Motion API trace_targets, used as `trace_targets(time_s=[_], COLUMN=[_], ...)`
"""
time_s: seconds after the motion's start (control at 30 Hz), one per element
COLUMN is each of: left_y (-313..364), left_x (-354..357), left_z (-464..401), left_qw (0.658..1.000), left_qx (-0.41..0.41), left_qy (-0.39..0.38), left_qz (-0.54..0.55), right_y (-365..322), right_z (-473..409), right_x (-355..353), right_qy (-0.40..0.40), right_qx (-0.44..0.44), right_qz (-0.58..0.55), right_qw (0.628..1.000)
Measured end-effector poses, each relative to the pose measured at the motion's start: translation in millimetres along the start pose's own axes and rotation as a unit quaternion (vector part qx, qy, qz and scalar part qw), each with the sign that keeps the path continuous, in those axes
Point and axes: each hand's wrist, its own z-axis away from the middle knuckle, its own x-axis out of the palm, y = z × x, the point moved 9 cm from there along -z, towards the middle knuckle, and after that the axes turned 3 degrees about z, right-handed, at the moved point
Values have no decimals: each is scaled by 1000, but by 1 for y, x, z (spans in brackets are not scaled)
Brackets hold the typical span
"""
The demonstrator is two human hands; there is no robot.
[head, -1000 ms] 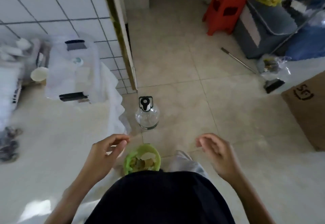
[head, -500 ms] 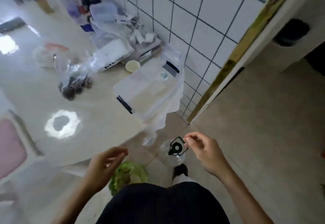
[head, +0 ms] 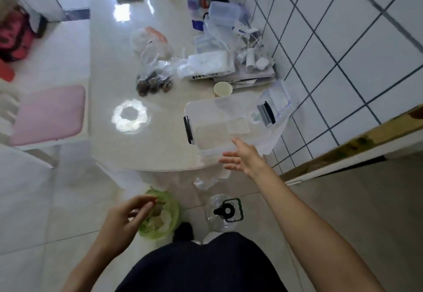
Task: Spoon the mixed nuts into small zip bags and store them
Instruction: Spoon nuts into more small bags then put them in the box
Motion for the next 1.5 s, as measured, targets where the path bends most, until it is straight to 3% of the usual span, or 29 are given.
trace_targets(time_s=[0.23, 0.63, 1.0, 1.27, 1.5], left_y=[-24, -65, -182, -260, -287], left_x=[-18, -92, -257, -375, -418], left_z=[48, 104, 186, 225, 193], left_qw=[997, 995, 998, 995, 993], left_qx=[-64, -70, -5, -35, -78], left_qy=[38, 62, 55, 94, 85], left_qz=[-19, -19, -16, 8, 33], right_y=[4, 78, 145, 144, 136], right_z=[-10, 108, 187, 222, 187], right_x=[-10, 27, 234, 360, 431], right_qy=[64, 30, 34, 40, 37], right_qx=[-48, -109, -134, -152, -132], right_qz=[-24, 104, 153, 165, 165], right_qw=[996, 988, 979, 974, 977])
